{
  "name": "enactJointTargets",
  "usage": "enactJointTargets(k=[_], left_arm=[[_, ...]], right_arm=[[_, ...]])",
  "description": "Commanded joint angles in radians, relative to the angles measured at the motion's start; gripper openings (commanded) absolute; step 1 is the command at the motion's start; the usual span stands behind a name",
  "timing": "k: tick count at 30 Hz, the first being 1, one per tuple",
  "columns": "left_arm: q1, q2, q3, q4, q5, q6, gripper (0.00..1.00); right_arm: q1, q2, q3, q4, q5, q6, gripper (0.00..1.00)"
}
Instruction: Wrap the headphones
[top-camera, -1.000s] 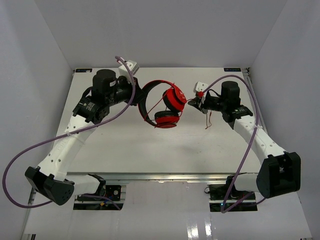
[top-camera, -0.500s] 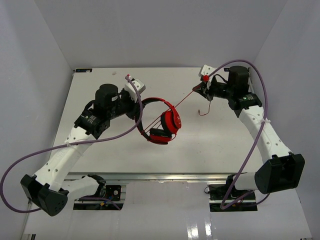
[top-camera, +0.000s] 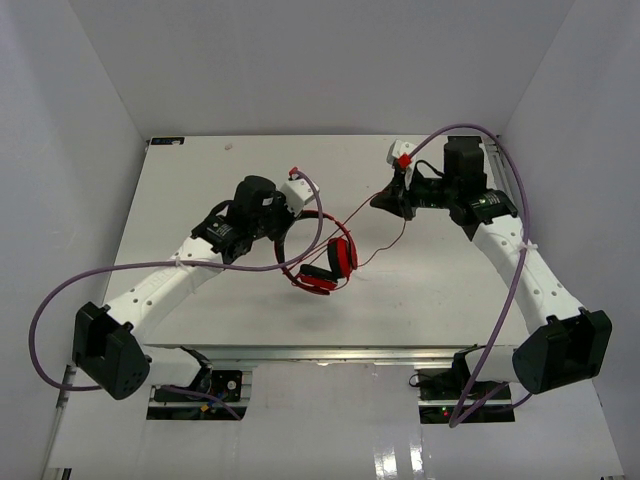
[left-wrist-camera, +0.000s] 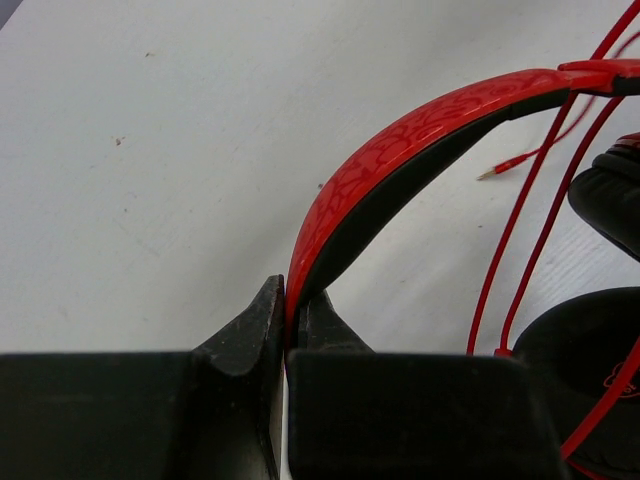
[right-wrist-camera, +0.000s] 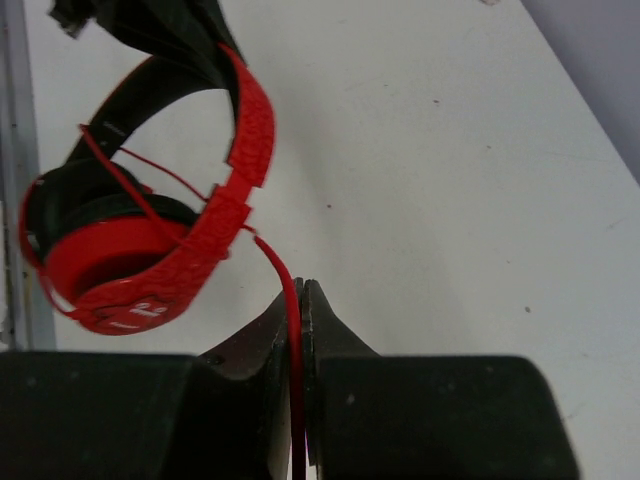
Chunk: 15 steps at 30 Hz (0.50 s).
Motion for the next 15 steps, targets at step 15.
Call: enactJointTargets(k=[15], left_arm=[[-0.018, 0.163, 0.22, 0.01, -0.545, -0.425, 0.0]], right_arm=[[0.061, -0.054, -0.215, 0.388, -0.329, 0.604, 0.08]])
